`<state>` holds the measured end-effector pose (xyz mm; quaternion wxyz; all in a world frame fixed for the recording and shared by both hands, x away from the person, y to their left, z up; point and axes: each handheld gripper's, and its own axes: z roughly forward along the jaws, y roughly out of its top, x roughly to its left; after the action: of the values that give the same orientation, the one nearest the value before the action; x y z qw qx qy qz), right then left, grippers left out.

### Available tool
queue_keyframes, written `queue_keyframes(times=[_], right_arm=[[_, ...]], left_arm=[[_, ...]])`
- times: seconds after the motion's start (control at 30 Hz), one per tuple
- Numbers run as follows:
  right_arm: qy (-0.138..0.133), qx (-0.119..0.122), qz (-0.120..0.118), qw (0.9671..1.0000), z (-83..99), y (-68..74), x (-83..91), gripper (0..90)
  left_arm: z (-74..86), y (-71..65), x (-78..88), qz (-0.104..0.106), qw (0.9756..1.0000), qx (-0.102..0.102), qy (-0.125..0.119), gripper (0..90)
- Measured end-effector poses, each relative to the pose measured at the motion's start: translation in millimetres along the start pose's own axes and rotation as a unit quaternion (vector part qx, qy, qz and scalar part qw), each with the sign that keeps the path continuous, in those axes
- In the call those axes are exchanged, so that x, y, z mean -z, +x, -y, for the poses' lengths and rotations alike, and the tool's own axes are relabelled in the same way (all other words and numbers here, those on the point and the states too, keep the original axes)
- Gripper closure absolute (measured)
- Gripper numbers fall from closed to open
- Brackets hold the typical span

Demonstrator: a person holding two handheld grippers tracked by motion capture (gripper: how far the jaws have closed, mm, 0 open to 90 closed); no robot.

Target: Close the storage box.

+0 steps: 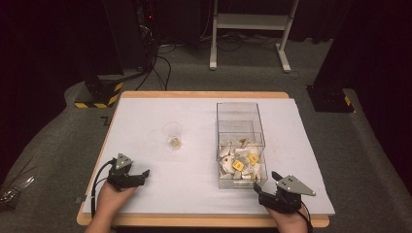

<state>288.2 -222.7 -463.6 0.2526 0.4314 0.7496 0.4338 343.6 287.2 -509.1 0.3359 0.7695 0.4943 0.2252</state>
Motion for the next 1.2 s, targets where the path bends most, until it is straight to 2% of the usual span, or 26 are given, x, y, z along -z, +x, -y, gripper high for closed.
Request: queue_keyframes(times=[0.53, 0.8, 0.97, 1.2], right_arm=[[-0.001, 0.002, 0.002, 1.0, -3.2, 0.5, -7.4, 23.6], [0.0, 0.004, 0.005, 1.0, -10.4, 0.5, -12.1, 23.1], [0.0, -0.004, 0.006, 1.0, -12.4, -2.3, -15.7, 23.1], [0.005, -0.001, 0.01, 0.9999, -12.9, -5.6, -24.4, 22.8]], left_arm=[[0.0, 0.2, 0.0, 0.002, 1.0, 0.001, 0.0, 18.2], [0.0, -0.1, -0.1, 0.001, 1.0, 0.002, 0.0, 18.2], [-0.2, 0.8, 0.2, 0.003, 1.0, -0.001, 0.003, 18.1], [-0.3, 0.9, 0.0, 0.003, 1.0, -0.001, 0.002, 18.0]])
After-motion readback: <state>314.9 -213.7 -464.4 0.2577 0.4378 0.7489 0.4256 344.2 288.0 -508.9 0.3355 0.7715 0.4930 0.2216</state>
